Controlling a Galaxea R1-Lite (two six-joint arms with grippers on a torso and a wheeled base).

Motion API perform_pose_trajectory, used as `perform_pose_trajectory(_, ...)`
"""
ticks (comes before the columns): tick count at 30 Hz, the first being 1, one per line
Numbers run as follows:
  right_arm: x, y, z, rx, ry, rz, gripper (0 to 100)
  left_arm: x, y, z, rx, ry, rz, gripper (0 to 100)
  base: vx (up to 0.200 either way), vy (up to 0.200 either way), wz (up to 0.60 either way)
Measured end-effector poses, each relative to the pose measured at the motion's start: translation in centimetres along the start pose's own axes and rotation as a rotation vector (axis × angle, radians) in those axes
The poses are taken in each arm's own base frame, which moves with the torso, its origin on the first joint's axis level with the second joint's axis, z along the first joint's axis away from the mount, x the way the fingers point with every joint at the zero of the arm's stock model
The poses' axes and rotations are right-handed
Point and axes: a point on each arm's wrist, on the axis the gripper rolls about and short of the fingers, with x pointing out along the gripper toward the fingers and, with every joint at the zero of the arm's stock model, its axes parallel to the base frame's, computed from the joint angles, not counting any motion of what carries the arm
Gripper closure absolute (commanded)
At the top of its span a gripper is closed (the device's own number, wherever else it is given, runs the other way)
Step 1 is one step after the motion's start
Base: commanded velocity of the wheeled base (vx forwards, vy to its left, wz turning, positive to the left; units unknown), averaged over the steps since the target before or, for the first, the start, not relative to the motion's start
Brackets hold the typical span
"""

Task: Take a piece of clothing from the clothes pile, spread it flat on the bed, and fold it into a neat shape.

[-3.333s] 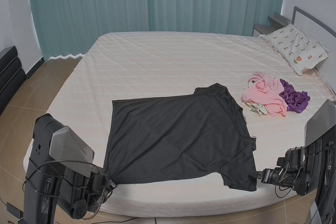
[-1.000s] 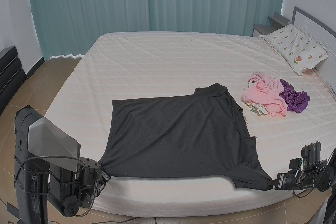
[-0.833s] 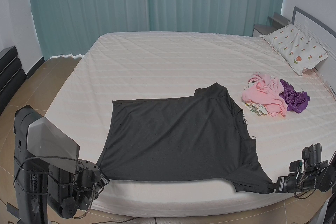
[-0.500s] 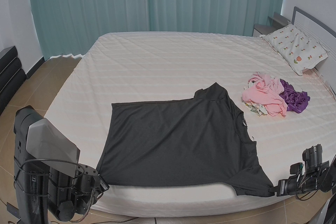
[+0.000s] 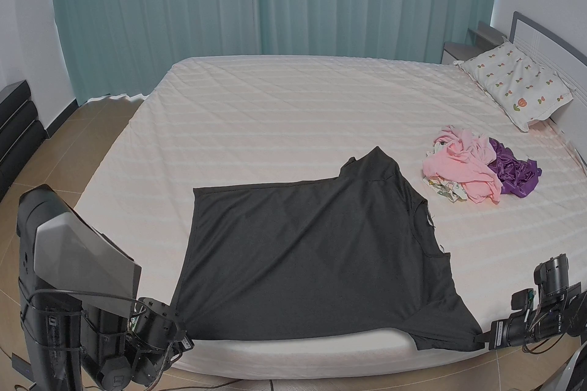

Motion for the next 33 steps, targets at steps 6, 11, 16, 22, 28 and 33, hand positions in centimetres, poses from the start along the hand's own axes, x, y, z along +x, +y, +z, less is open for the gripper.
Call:
perform_pose_trajectory(6, -0.3, 0.0, -0.4, 0.002, 0.021, -0.005, 100, -1.3, 0.7, -0.3, 0.055, 0.068, 0.064, 100, 0.000, 0.000, 0.00)
perform_pose_trajectory(11, -0.7, 0.0, -0.8, -0.010, 0.041, -0.008, 100, -2.6, 0.9, -0.7, 0.108, 0.115, 0.088, 100, 0.000, 0.000, 0.00)
perform_pose_trajectory(16, -1.1, -0.1, -1.1, -0.017, 0.052, -0.013, 100, -3.7, 0.6, -1.4, 0.090, 0.137, 0.068, 100, 0.000, 0.000, 0.00)
perform_pose_trajectory(22, -1.3, -0.3, -1.2, -0.047, 0.055, -0.015, 100, -4.5, 0.8, -2.2, 0.117, 0.177, 0.087, 100, 0.000, 0.000, 0.00)
perform_pose_trajectory(28, -1.5, -0.2, -0.7, -0.055, 0.000, 0.016, 100, -5.1, 0.3, -1.6, 0.082, 0.156, 0.031, 100, 0.000, 0.000, 0.00)
perform_pose_trajectory(33, -1.8, 0.0, -0.1, -0.066, -0.068, 0.051, 100, -5.9, 0.2, 0.0, 0.042, 0.141, -0.052, 100, 0.000, 0.000, 0.00)
